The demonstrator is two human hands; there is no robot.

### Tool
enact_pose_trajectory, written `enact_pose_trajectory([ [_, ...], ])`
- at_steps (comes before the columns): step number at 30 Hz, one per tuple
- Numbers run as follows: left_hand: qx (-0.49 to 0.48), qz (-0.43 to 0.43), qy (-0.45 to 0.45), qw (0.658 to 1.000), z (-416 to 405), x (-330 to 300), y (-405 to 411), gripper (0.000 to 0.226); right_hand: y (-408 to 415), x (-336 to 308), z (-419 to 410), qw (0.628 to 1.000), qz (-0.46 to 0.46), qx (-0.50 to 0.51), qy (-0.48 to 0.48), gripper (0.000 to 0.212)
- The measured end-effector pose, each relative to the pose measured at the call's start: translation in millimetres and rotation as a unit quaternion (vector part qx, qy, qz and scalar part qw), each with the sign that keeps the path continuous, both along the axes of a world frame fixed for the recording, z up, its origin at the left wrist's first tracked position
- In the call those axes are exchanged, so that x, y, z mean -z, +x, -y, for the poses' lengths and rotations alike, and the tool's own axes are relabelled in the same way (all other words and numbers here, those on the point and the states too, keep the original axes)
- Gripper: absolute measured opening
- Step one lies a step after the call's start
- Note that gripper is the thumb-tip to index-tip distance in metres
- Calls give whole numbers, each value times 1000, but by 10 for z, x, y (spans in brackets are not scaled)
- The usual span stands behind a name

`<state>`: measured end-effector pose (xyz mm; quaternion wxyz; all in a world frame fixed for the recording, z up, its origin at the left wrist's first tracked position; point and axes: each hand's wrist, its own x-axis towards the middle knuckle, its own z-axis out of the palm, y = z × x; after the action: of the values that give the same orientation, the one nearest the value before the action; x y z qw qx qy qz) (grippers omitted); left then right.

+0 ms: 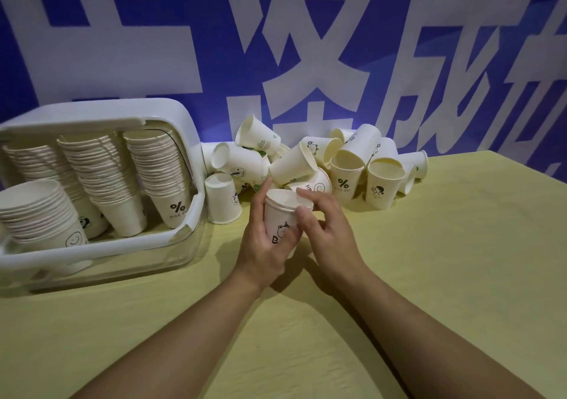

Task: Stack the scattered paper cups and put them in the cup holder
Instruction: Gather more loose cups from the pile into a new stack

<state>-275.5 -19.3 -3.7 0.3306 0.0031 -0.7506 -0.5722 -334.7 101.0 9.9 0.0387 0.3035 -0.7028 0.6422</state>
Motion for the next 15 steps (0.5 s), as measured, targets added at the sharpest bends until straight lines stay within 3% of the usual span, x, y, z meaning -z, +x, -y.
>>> enact_pose_trajectory([
  [2, -9, -10, 9, 1000, -18, -6, -13, 71, -58, -82, -63, 1000, -9, 10, 11, 30],
  [5, -14, -9, 39, 999, -148, -89, -75, 68, -373, -230, -269, 992, -26, 116, 35, 24],
  [10, 45, 31, 42, 998, -476, -197, -316, 74, -1084, -230, -727, 951, 68, 276, 125, 67],
  [15, 33, 46, 88, 994, -705, -194, -701, 67, -1420, 116, -980, 949, 106, 270, 121, 84],
])
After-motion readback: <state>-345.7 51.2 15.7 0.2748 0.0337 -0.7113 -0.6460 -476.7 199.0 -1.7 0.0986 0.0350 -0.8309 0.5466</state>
